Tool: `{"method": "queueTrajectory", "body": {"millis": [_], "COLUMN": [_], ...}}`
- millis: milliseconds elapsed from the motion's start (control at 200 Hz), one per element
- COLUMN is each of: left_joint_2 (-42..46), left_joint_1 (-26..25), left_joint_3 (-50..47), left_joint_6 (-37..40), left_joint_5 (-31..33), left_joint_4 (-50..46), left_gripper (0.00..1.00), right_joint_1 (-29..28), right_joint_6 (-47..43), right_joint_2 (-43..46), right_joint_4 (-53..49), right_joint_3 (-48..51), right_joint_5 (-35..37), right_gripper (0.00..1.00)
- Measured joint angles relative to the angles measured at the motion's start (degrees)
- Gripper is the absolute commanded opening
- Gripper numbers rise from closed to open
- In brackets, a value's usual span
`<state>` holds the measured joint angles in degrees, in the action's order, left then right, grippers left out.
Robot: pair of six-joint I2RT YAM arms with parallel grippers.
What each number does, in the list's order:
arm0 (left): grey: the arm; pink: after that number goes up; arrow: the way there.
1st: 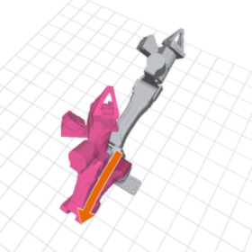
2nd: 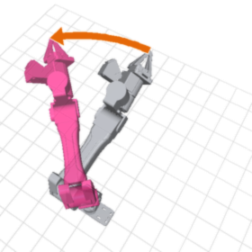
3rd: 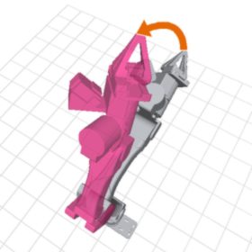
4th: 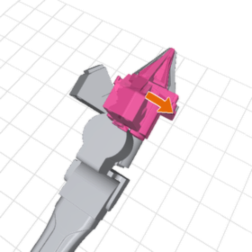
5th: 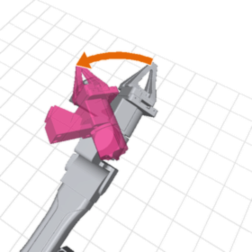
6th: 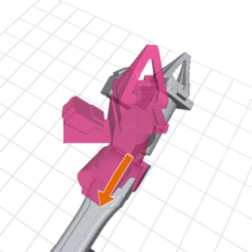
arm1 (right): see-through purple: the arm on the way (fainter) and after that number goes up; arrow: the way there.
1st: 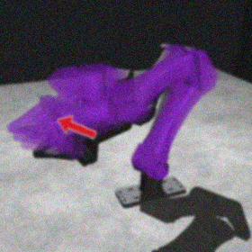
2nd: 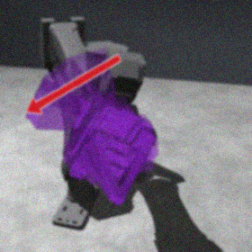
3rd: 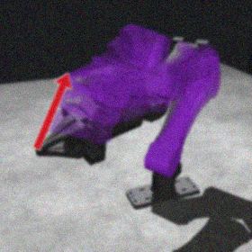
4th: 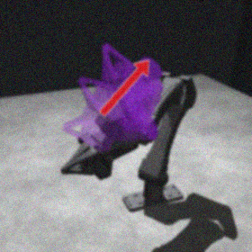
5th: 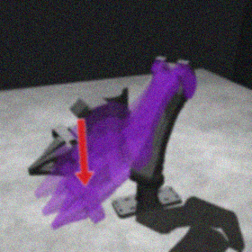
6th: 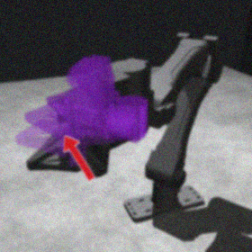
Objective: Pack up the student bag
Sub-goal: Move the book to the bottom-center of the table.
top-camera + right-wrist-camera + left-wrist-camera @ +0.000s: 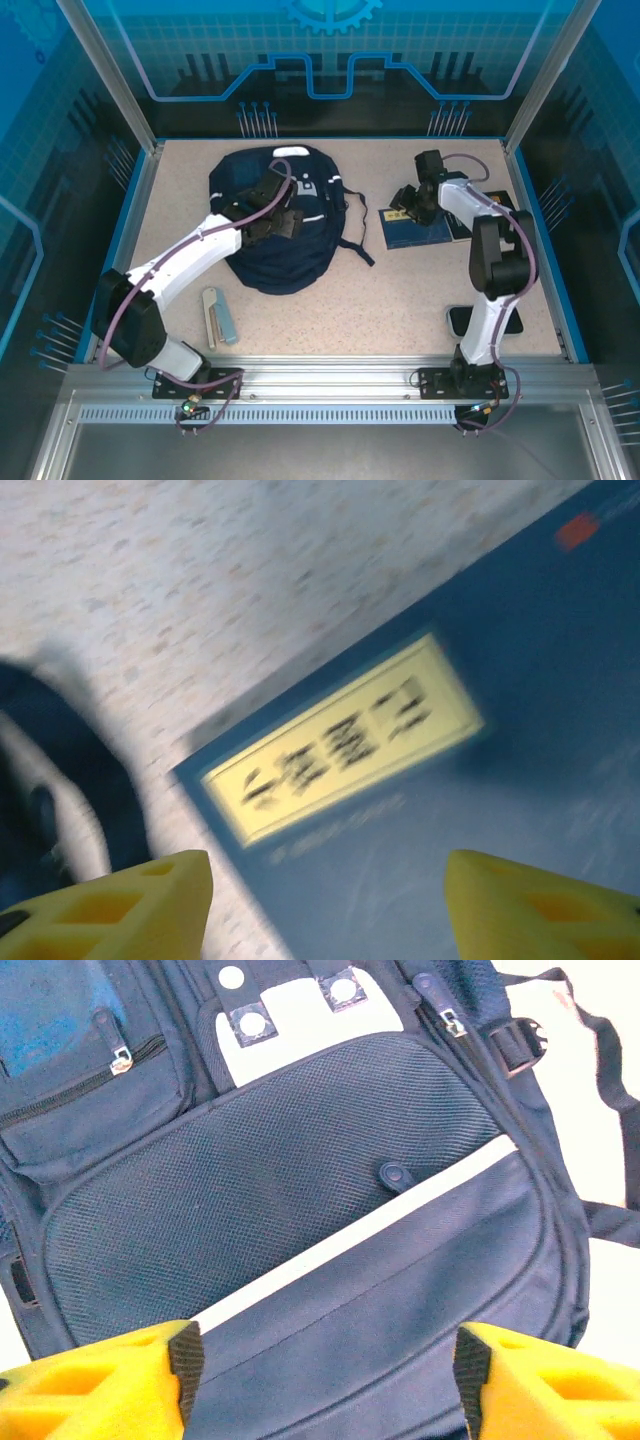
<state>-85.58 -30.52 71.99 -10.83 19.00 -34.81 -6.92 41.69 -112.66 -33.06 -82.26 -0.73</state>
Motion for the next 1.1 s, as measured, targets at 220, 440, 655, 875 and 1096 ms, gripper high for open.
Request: {"method": "queueTrajectory", "body": {"millis": [220,440,655,875,1096], "left_joint_2": [5.9,7.9,7.9,7.2,5.5], "left_joint_1": [0.0,0.0,0.0,-2.2,-5.6], "left_joint_3": [-1.9,-2.1,-3.1,-5.7,-5.8], "left_joint_6": [-6.5,-10.6,-17.9,-24.6,-29.3], "left_joint_5": [-4.2,-7.6,-11.5,-15.9,-19.0], "left_joint_4": [0.0,0.0,1.2,4.8,7.8], "left_gripper": [0.94,0.97,0.98,0.98,0.98], "right_joint_1": [3.4,4.0,3.4,-3.6,-5.0], "right_joint_6": [-3.8,-4.5,-1.9,5.4,-0.9], "right_joint_2": [-5.4,-3.2,6.8,20.8,21.3], "right_joint_4": [-3.8,-3.0,-2.0,-0.5,-7.5], "right_joint_3": [-4.1,-0.4,13.1,29.6,25.6], "right_joint_5": [0.3,-0.7,-3.1,-7.5,-5.7], "right_gripper": [0.85,0.82,0.84,0.84,0.88]}}
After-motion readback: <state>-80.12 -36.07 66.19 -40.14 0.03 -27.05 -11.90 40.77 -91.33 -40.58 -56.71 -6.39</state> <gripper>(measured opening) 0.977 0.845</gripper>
